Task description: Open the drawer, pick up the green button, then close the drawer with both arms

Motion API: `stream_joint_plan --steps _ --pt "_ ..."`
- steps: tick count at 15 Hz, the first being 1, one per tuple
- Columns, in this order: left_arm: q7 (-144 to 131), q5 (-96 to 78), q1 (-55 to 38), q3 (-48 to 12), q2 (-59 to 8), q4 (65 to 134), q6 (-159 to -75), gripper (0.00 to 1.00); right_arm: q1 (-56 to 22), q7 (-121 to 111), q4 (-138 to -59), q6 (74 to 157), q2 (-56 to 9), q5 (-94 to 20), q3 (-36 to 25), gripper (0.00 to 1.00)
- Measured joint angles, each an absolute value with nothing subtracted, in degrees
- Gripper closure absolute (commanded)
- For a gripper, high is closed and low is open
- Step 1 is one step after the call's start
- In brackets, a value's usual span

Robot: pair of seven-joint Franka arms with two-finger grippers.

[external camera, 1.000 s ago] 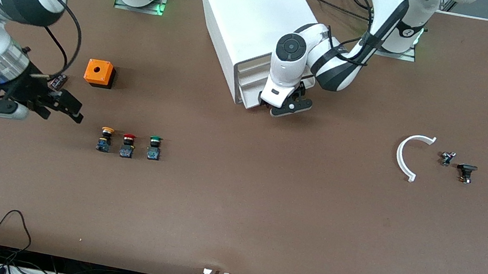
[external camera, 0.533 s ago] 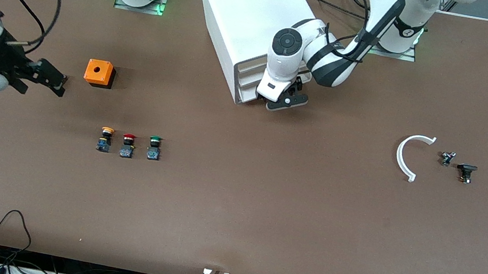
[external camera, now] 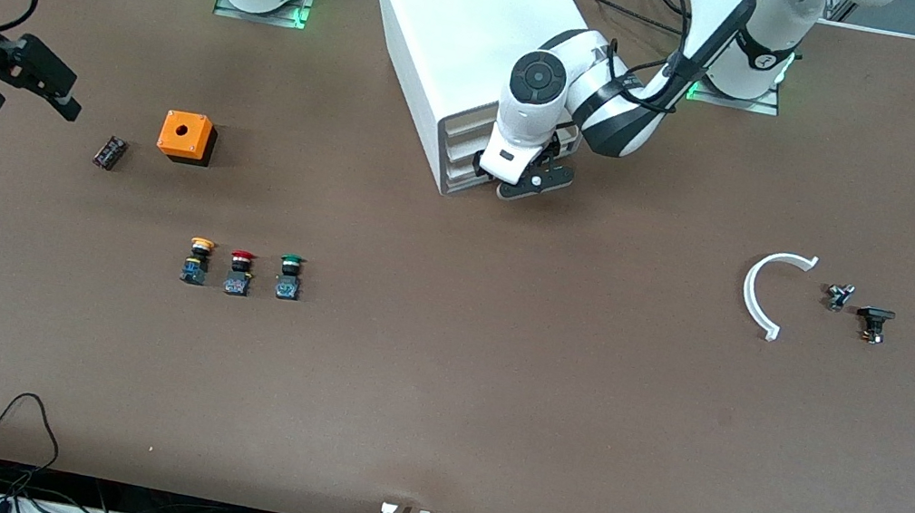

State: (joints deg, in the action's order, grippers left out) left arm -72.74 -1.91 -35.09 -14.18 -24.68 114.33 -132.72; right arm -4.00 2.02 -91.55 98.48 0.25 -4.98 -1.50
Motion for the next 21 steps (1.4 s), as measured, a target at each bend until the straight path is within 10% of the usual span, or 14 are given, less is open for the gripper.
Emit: stream_joint_plan --steps 21 --pt "-5.8 4.1 -6.0 -13.7 -10.3 89.1 -95.5 0.01 -4.7 4.2 -85.5 94.3 -1.1 -2.3 0.8 0.0"
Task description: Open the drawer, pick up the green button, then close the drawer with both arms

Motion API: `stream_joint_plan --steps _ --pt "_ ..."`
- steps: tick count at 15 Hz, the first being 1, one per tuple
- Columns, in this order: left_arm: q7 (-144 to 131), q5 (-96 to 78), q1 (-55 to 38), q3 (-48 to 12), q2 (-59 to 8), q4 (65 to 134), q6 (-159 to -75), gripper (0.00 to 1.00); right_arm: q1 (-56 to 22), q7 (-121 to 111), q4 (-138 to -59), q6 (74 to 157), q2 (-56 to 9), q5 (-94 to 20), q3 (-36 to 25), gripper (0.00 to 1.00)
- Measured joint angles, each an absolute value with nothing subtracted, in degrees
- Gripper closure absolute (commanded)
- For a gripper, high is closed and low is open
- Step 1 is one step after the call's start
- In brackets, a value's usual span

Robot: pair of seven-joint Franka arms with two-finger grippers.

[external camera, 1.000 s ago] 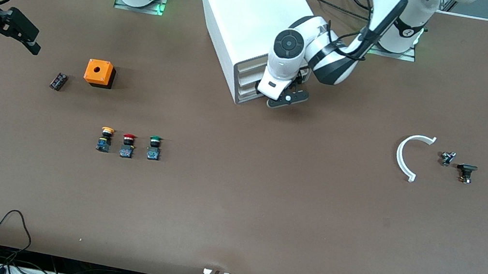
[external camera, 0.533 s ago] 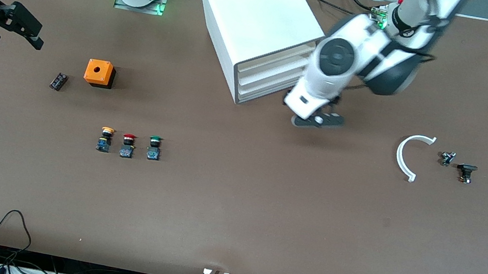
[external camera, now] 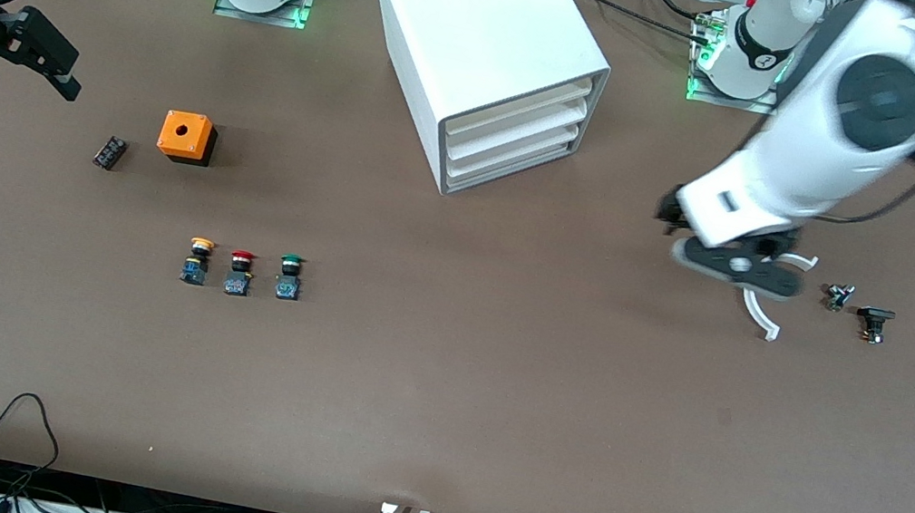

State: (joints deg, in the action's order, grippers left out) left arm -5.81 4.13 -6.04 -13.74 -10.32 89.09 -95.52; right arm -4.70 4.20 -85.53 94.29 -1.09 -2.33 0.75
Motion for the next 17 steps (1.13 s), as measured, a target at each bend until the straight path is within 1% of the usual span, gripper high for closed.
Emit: stream_joint_plan --steps 2,3,5,8,9,11,13,14,17 --pt "-0.6 2.8 -3.2 -12.5 -7.4 89.4 -94.8 0.01 -4.7 4.2 -85.5 94.3 -1.1 -2.3 0.8 0.0" --pt "2.1 1.0 -2.4 -10.8 -5.8 90.3 -94.3 0.01 -4.7 4.2 -85.5 94.3 -1.1 -2.3 0.8 0.0" --pt "6.3 -2.6 -0.4 -8.1 -2.3 94.2 -94.8 0.01 -4.7 4.2 -85.5 94.3 -1.1 -2.3 0.7 0.0" --pt "7.1 -4.2 2.4 -7.4 2.0 102.6 -101.8 0.0 -4.7 4.3 -85.5 94.3 -1.1 -2.3 0.6 0.0" --pt "7.1 -4.3 2.6 -7.2 2.8 104.2 -103.3 0.0 -4.6 4.3 -85.5 94.3 -1.1 -2.3 0.6 0.0" --pt "7.1 -4.3 2.7 -6.9 3.4 105.0 -102.3 0.0 -4.6 4.4 -85.5 94.3 -1.1 -2.3 0.6 0.0" --pt "7.1 -4.3 2.8 -6.8 3.5 104.0 -97.3 0.0 -4.6 4.4 -85.5 94.3 -1.2 -2.3 0.5 0.0" --pt "7.1 -4.2 2.9 -6.8 3.5 103.5 -96.2 0.0 -4.6 4.4 -85.5 94.3 -1.2 -2.3 0.5 0.0" --pt "7.1 -4.0 2.9 -6.8 3.5 102.6 -95.6 0.0 -4.6 4.5 -85.5 94.3 -1.2 -2.3 0.5 0.0"
